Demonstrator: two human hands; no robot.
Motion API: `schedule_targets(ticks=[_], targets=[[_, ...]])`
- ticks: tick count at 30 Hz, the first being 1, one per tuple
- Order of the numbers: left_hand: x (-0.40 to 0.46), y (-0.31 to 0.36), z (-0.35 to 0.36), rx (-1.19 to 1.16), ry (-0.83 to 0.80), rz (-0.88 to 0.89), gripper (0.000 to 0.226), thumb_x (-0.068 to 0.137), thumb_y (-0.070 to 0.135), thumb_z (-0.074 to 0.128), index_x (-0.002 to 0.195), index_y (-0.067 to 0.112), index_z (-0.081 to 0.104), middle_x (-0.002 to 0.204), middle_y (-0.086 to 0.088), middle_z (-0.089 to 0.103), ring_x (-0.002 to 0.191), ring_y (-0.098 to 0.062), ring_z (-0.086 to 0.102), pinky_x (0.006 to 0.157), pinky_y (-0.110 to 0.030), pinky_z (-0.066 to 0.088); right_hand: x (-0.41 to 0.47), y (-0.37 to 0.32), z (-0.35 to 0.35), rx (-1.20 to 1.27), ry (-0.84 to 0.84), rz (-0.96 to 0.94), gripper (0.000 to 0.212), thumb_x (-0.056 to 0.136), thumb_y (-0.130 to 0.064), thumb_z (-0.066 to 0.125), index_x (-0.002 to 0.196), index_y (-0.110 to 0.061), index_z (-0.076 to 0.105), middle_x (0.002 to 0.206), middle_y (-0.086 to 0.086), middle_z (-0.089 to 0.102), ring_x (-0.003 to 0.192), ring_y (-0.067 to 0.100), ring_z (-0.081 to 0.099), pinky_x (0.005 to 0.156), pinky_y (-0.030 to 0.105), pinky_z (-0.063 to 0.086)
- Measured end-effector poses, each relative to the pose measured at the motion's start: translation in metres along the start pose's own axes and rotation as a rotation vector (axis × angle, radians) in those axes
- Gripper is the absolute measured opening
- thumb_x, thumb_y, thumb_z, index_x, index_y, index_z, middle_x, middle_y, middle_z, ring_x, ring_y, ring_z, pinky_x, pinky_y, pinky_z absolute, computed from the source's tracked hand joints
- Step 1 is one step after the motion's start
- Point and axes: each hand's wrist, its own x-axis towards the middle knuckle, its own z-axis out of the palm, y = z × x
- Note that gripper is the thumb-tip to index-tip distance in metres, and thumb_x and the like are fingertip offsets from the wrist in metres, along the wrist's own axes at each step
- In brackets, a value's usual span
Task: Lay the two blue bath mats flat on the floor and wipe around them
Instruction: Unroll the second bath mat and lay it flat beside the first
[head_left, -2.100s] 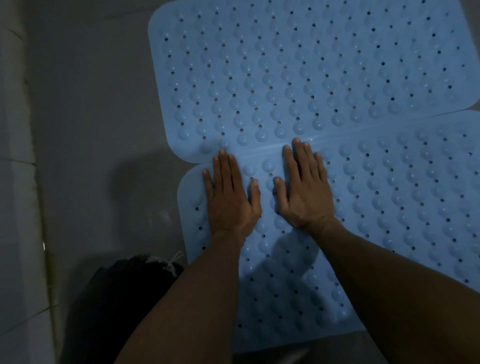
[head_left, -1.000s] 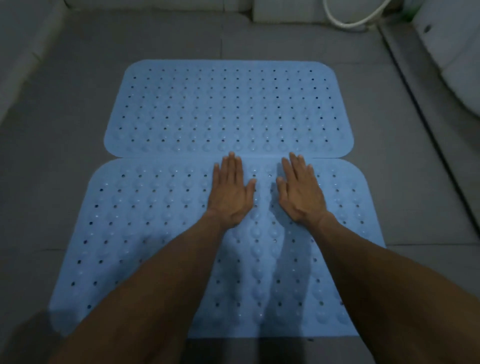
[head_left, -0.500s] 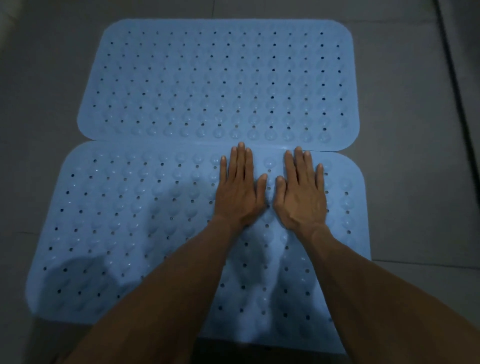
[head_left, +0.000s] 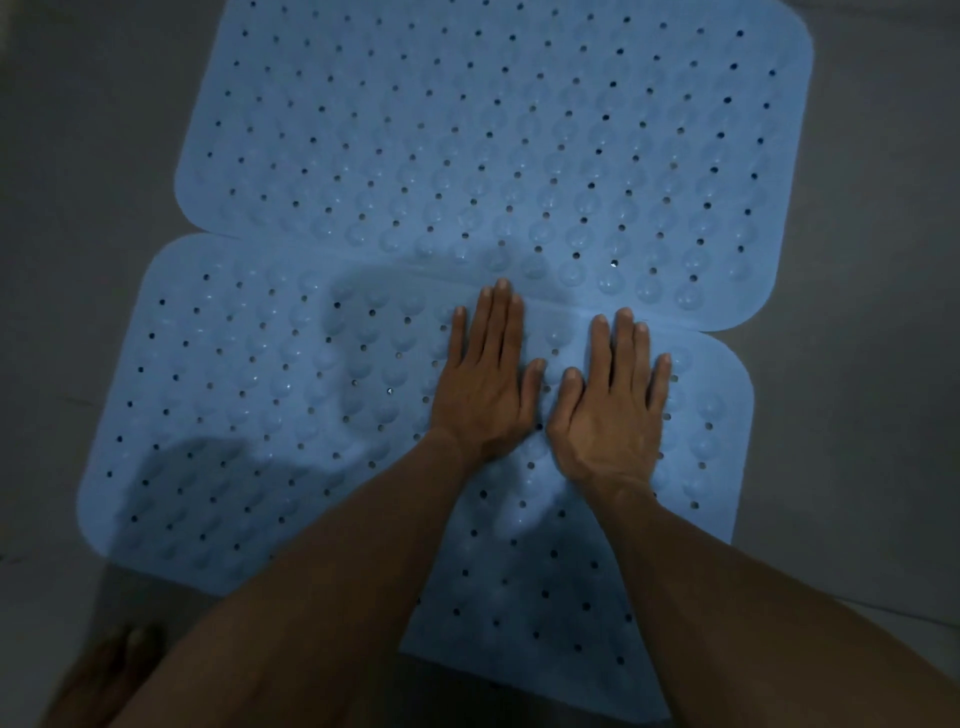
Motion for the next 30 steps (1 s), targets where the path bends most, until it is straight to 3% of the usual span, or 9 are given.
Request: schedule_targets(ticks=[16,22,26,28,30], targets=[[-0.003,-0.005,0.005,-0.026,0.02,0.026,0.067,0.101,0.039,0.021,0.154,-0.001,0.007,0.163,-0.017,0.001,0.151,-0.027,-0.002,0.122,-0.048,0.002,-0.003,0.0,0.008,0.001,0.05,0.002,0.062,0.101,-0.039,0.03,0.158,-0.017,0.017,0.166,0.003,0.01,0.153,0.017,0.003,0.123,0.048,0.005],[-0.003,-0.014,0.002,-0.142,0.024,0.059,0.068,0.099,0.04,0.017,0.152,-0.002,0.02,0.16,-0.019,0.015,0.15,-0.029,0.011,0.122,-0.049,0.004,-0.005,-0.002,0.006,-0.019,0.046,-0.008,0.062,0.102,-0.043,0.022,0.158,-0.018,0.014,0.166,0.003,0.008,0.153,0.017,0.001,0.124,0.047,0.002],[-0.022,-0.03,-0.016,-0.307,-0.023,0.088,0.06,0.104,0.035,0.024,0.153,0.001,0.018,0.161,-0.017,0.012,0.15,-0.028,0.008,0.122,-0.044,0.0,0.001,-0.002,-0.005,-0.085,-0.156,-0.016,0.064,0.102,-0.046,0.013,0.159,-0.02,-0.004,0.166,0.003,-0.01,0.152,0.02,-0.012,0.123,0.046,-0.007],[-0.056,-0.05,-0.019,-0.203,0.057,0.124,0.06,0.102,0.034,0.028,0.149,-0.004,0.029,0.157,-0.02,0.025,0.148,-0.032,0.02,0.121,-0.048,0.011,0.011,-0.006,-0.016,-0.142,-0.302,0.009,0.065,0.103,-0.046,0.013,0.157,-0.02,-0.011,0.164,0.004,-0.019,0.151,0.022,-0.017,0.122,0.047,-0.009],[-0.09,-0.077,-0.018,-0.105,0.065,0.096,0.061,0.101,0.034,0.026,0.149,-0.004,0.029,0.158,-0.02,0.024,0.148,-0.032,0.019,0.121,-0.048,0.011,0.02,-0.016,-0.028,-0.235,-0.415,0.077,0.066,0.104,-0.044,0.014,0.157,-0.017,-0.014,0.163,0.005,-0.023,0.151,0.025,-0.018,0.122,0.048,-0.009]])
